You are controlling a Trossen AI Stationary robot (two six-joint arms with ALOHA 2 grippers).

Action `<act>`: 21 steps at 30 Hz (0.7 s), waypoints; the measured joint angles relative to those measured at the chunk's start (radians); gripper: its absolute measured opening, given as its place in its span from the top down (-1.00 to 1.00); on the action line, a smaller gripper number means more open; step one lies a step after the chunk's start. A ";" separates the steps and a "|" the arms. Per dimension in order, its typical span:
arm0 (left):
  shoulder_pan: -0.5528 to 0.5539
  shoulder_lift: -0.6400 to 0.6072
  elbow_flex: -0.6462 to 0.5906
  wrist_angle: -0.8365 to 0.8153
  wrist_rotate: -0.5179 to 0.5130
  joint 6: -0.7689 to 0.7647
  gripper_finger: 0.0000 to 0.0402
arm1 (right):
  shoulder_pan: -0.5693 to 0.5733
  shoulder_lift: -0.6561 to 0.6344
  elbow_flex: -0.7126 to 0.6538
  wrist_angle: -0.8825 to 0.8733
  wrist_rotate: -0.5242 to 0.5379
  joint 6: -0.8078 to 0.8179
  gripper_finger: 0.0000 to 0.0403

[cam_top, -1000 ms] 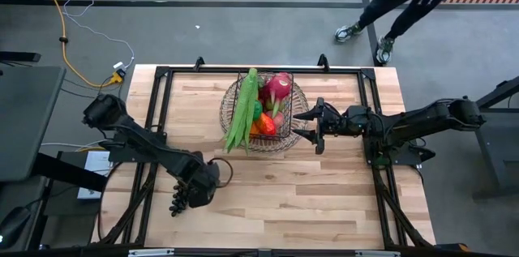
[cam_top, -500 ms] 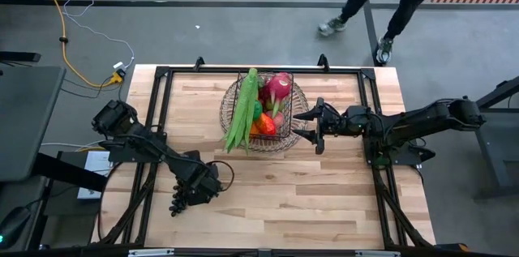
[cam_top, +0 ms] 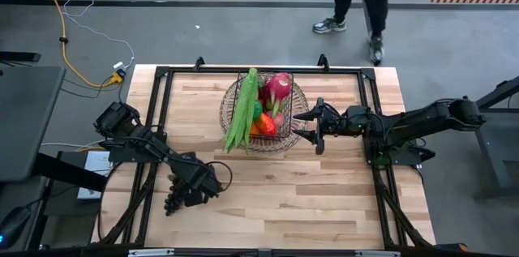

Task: Build produce basket
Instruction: Put the purple grapes into the black wire basket

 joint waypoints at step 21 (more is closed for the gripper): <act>0.043 0.000 0.000 -0.053 -0.001 -0.002 0.95 | 0.000 0.000 0.000 0.000 0.001 0.000 -0.14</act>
